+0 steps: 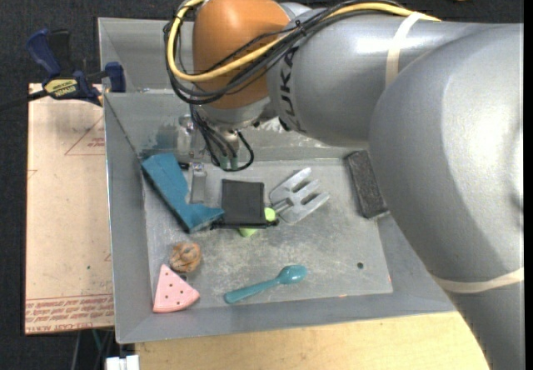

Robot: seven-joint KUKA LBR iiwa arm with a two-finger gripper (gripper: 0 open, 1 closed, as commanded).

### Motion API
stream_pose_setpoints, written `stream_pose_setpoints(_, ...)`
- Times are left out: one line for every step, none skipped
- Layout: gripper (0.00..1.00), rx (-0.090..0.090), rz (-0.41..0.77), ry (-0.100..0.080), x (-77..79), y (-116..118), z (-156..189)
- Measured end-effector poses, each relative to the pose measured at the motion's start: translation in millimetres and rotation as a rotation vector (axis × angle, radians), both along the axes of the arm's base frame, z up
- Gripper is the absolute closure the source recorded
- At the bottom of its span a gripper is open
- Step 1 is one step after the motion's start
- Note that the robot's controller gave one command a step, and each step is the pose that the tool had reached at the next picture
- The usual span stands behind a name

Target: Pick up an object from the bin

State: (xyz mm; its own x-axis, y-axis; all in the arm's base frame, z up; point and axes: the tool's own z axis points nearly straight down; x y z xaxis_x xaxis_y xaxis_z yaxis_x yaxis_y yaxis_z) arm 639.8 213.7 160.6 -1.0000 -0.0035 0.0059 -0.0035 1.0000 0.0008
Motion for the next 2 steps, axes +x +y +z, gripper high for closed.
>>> stream_pose_setpoints(0.0, 0.001, -0.003, -0.007, 2.2, -0.7, 4.5)
stream_pose_setpoints(0.0, 0.003, -0.024, -0.009, -3.2, -81.8, -56.7)
